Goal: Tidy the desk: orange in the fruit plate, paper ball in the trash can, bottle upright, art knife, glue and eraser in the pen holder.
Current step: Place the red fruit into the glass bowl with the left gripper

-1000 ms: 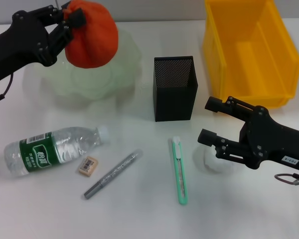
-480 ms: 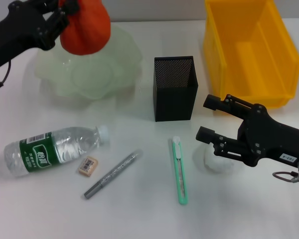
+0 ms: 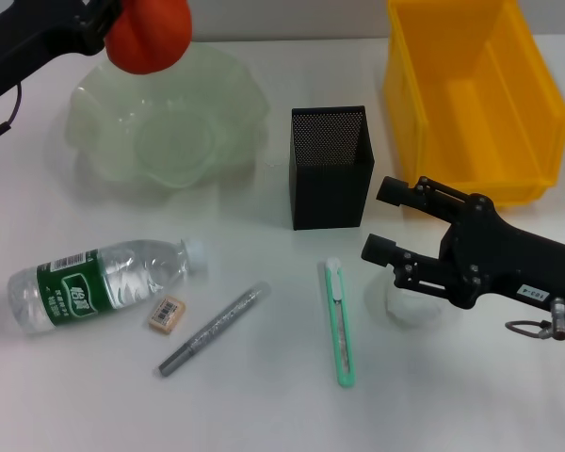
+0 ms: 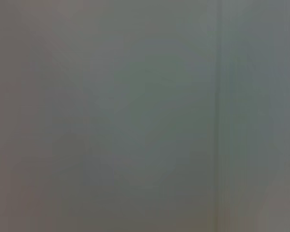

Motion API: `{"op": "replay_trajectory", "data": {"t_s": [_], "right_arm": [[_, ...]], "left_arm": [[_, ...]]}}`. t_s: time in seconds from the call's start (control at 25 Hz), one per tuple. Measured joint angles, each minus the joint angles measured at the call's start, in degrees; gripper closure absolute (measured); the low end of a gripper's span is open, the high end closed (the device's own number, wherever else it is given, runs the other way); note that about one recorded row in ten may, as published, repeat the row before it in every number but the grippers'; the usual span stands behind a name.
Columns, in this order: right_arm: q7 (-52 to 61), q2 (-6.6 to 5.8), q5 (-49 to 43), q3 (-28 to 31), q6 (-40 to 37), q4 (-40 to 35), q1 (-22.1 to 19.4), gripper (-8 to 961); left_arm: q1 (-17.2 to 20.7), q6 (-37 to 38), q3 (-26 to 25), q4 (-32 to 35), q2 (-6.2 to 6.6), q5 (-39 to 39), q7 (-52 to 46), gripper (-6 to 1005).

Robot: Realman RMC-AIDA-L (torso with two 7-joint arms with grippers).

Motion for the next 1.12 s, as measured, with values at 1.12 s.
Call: {"op": "replay_trajectory", "data": {"t_s": [1.12], "right_arm": [[0.0, 0.00, 0.0, 0.0, 0.8, 0.4, 0.5, 181]], "left_arm": [[-0.4, -14.0, 8.9, -1.7, -0.16, 0.1, 1.9, 688]]}}
